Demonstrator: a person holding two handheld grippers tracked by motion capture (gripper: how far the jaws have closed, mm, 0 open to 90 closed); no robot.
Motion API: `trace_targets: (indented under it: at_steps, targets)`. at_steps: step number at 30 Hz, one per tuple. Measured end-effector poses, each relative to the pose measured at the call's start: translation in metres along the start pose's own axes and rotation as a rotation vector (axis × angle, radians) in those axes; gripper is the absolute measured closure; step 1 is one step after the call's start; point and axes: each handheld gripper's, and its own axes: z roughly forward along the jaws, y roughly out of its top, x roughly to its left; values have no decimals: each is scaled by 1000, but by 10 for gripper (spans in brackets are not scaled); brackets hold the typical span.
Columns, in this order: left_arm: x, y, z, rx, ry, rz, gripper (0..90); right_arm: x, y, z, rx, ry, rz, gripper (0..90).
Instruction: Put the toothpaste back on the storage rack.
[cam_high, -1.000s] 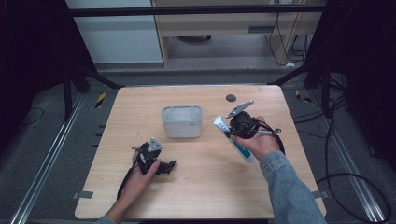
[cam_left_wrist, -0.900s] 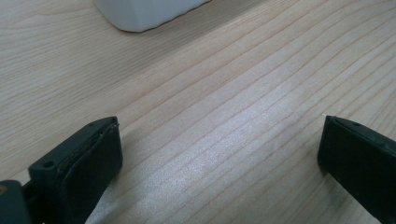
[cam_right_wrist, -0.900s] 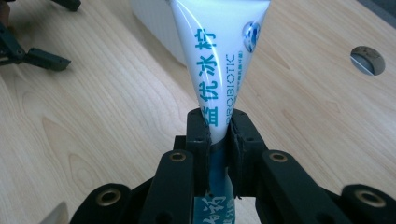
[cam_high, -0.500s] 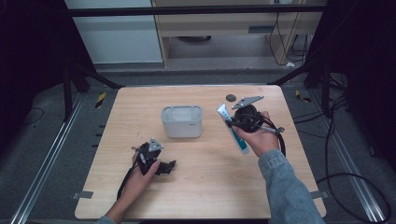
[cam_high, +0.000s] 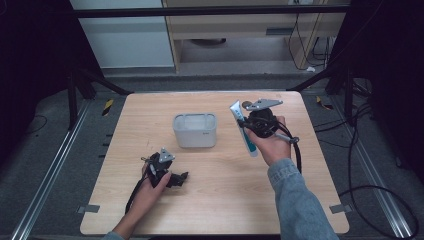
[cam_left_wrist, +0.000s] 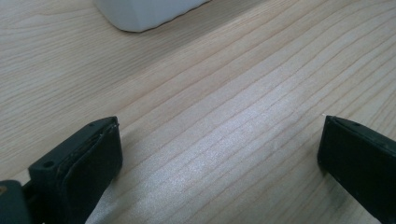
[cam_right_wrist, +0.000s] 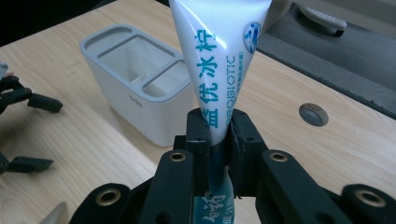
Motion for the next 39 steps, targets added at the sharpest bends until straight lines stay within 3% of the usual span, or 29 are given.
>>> trace_targets:
  at_steps: [14,25,39]
  targets:
    - [0,0,0,1,0,2,0,13,14,3,-79,-53,9,797]
    - [0,0,0,1,1,2,0,16,28,0,-129,-59,26,797]
    - [0,0,0,1,1,3,0,21,52,10,-199,-59,44,797]
